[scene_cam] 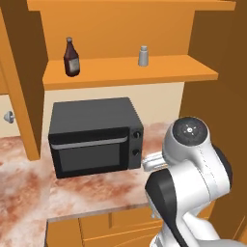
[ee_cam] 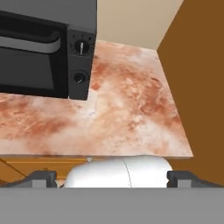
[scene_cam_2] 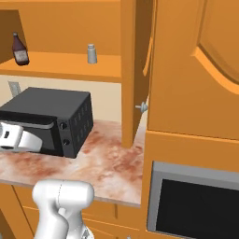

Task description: Collect the paprika, ketchup, and shaker from the cabinet and place them next to the stove.

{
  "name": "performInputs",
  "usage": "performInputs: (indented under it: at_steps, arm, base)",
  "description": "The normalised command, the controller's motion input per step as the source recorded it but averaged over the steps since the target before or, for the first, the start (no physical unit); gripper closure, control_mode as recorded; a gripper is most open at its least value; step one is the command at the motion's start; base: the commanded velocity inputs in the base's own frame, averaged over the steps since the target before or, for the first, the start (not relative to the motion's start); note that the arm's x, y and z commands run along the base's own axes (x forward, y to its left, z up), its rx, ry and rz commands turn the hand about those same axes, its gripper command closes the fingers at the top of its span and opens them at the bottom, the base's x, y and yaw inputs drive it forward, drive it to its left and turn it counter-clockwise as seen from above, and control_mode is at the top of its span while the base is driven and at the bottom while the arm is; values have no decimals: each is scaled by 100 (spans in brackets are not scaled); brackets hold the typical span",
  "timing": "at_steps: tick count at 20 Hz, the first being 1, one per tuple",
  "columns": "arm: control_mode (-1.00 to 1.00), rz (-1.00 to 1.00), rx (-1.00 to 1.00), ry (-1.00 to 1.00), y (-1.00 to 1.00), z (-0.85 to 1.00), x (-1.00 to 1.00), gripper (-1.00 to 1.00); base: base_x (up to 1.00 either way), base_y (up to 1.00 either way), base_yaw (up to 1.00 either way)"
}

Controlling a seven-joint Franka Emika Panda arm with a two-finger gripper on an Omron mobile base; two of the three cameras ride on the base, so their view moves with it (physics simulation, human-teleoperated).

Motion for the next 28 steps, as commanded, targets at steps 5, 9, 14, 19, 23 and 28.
performInputs:
  at_steps: [5,9,14,19,23,28]
  arm:
    - [-100,19,1,-28,0,14,0,-100]
    - [-100,22,0,-27,-3,19,0,-100]
    - [-100,27,4,-17,-20,25,5,-100]
    - [-100,12,5,-7,-5,41,8,-100]
    - [-100,1,3,-4,0,53,10,-100]
    - [-100,0,7,-4,0,43,10,-100]
  base:
    - [0,0,0]
    - [0,0,0]
    - [0,0,0]
    - [0,0,0]
    - [0,0,0]
    - [0,0,0]
